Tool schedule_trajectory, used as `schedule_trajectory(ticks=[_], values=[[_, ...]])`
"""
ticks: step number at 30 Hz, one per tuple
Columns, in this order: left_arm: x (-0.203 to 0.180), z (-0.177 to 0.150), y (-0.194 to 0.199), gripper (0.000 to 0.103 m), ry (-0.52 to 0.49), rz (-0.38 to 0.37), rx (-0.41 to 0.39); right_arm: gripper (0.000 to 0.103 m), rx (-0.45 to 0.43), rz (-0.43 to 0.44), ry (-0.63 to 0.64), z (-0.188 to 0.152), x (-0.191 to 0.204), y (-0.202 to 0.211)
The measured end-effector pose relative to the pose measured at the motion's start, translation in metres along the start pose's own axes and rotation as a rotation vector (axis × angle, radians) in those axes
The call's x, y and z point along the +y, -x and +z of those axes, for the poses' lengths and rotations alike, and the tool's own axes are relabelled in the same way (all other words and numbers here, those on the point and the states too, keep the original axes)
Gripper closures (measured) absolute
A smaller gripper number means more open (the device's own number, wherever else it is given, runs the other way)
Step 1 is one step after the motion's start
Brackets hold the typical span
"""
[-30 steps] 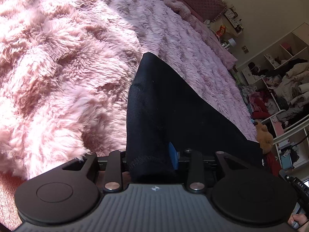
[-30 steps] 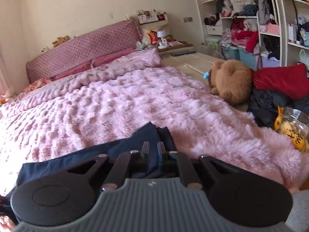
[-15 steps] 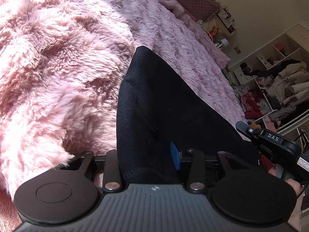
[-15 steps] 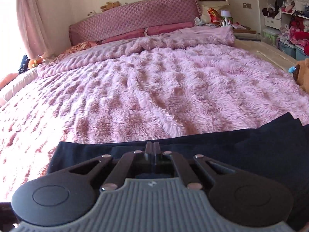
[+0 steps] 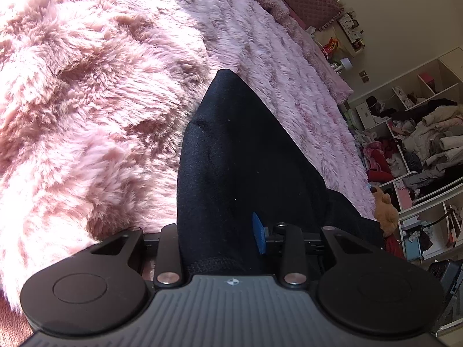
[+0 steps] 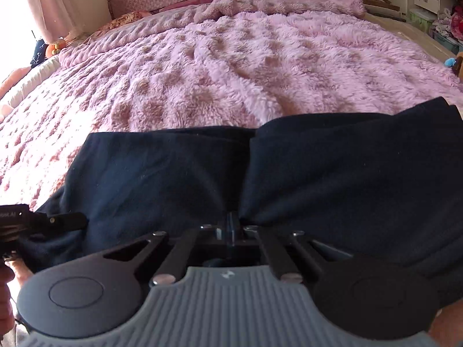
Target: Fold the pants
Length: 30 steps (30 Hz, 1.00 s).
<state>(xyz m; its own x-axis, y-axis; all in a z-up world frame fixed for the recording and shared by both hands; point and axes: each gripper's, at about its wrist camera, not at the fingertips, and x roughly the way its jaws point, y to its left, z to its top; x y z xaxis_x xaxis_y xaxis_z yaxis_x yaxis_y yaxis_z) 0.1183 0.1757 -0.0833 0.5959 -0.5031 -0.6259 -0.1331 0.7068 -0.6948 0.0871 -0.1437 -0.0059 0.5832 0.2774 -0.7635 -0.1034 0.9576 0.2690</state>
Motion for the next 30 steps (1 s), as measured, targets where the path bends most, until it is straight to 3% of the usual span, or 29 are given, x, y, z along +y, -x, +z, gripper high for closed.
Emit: schedule_trajectory(ticks=[8, 11, 15, 19, 22, 25, 28, 30], values=[[-0.004, -0.004, 0.004, 0.072, 0.009, 0.015, -0.004, 0.103, 0.092, 0.001, 0.054, -0.031, 0.005, 0.047], [-0.008, -0.007, 0.007, 0.075, -0.002, 0.03, -0.017, 0.103, 0.146, 0.048, 0.08, -0.027, 0.004, 0.06], [-0.017, -0.013, 0.012, 0.079, -0.057, 0.058, -0.045, 0.103, -0.055, 0.062, 0.142, -0.006, 0.006, 0.083], [-0.016, -0.019, 0.014, 0.083, -0.055, 0.068, -0.063, 0.103, -0.037, 0.107, 0.086, 0.015, -0.001, 0.038], [-0.014, -0.024, 0.016, 0.083, -0.049, 0.063, -0.084, 0.103, 0.042, 0.051, -0.013, 0.025, -0.023, -0.016], [-0.014, -0.029, 0.014, 0.083, -0.061, 0.067, -0.108, 0.103, -0.049, 0.133, -0.217, 0.032, -0.061, -0.019], [-0.018, -0.03, 0.015, 0.083, -0.074, 0.076, -0.119, 0.103, -0.158, 0.105, -0.306, 0.032, -0.085, -0.002], [-0.018, -0.03, 0.014, 0.083, -0.075, 0.081, -0.12, 0.103, -0.179, 0.164, -0.333, 0.034, -0.099, 0.001]])
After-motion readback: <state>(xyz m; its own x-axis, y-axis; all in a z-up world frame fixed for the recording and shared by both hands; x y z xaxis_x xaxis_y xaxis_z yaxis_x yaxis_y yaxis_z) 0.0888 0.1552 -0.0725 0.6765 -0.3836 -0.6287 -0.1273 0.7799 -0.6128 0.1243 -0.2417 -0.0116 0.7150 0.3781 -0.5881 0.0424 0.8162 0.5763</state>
